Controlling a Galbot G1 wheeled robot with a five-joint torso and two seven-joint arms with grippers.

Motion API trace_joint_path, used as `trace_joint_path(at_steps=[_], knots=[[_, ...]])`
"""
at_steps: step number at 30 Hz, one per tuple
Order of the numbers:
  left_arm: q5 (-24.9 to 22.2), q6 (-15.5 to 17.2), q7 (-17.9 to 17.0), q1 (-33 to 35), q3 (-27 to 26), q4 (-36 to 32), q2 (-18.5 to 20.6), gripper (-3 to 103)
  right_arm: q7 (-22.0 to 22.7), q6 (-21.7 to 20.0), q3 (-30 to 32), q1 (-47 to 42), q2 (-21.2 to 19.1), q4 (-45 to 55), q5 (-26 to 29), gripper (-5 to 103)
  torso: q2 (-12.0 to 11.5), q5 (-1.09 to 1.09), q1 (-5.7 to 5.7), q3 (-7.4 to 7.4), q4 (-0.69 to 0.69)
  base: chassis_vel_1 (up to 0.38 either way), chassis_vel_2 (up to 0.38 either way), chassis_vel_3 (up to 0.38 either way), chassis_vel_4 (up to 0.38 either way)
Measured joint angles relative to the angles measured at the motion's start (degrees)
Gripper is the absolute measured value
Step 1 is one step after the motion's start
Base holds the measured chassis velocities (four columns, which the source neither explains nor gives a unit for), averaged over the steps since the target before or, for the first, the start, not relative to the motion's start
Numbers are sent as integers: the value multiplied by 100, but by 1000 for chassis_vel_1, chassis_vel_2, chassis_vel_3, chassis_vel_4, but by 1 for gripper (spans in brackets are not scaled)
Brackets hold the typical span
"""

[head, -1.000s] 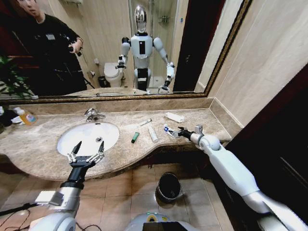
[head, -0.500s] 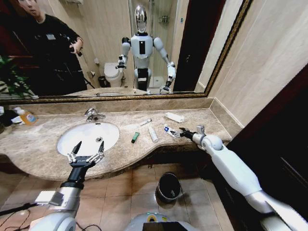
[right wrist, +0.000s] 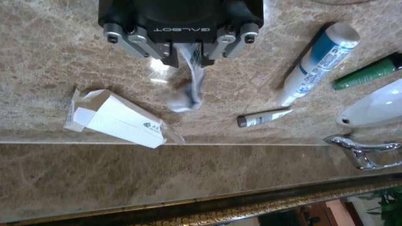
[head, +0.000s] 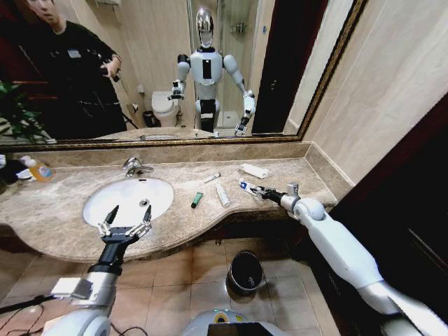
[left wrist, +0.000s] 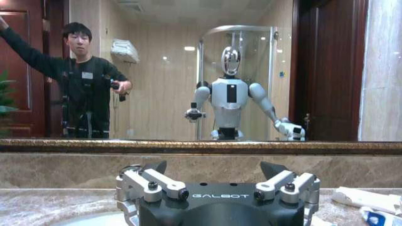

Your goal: Pick up the trash from the sink and place it in the trash bin.

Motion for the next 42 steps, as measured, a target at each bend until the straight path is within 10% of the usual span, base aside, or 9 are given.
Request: trace_joint_path(at_steps=[9,42], knots=[[0,0,0,0,0,0,0,100,128,89,142,-175,26,267,65,1,0,0,0,0,0,0,0,0,0],[0,0,0,0,0,0,0,100,55,721,2052,-3657,-288,3213,-223,0,-1,1,0,-1,0,0,0,0,0]])
